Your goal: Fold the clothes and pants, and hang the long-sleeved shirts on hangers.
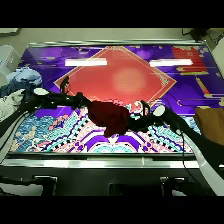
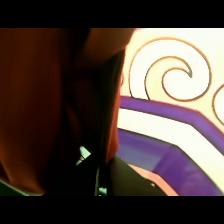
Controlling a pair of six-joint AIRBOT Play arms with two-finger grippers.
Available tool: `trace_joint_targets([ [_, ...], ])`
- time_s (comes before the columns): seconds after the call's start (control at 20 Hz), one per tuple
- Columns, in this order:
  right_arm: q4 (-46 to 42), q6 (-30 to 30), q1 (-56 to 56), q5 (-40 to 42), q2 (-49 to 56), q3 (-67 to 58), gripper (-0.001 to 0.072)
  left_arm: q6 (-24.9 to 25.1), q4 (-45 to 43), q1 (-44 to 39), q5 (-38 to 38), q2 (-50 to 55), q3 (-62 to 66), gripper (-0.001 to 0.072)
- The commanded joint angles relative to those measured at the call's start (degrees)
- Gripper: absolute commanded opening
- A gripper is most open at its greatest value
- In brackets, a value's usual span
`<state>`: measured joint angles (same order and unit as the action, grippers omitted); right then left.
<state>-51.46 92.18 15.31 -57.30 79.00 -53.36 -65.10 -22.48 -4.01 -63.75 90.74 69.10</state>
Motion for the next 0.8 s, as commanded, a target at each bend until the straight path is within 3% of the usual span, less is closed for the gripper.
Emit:
trace_joint_targets([
  [0.0,-22.03,7.85,-2.45,-4.46,-9.01,-12.37,0.0033,2.05,0.02,3.45,1.01,-7.67,2.32,0.0021],
  [0.1,-30.38,12.39,-7.67,-5.16,-14.32,-22.77,0.0033,2.12,0.02,6.25,1.7,-14.03,5.79,0.0022],
  [0.3,-31.15,11.23,-14.05,-0.28,-23.17,-39.5,0.0034,2.1,0.04,9.4,3.58,-27.76,13.2,0.0022],
  [0.45,-31.89,9.18,-14.05,6.75,-29.24,-45.11,0.0034,1.64,-0.07,10.08,13.73,-38.51,15.04,0.0022],
  [0.6,-37.7,9.46,-14.05,10.47,-34.77,-46.07,0.0034,-6.23,-5.4,15.23,23.02,-46.58,15.04,0.0022],
  [0.75,-46.38,9.64,-14.05,3.78,-37.35,-46.07,0.0034,-16.87,-19.37,21.9,17.97,-51.23,15.02,0.0022],
])
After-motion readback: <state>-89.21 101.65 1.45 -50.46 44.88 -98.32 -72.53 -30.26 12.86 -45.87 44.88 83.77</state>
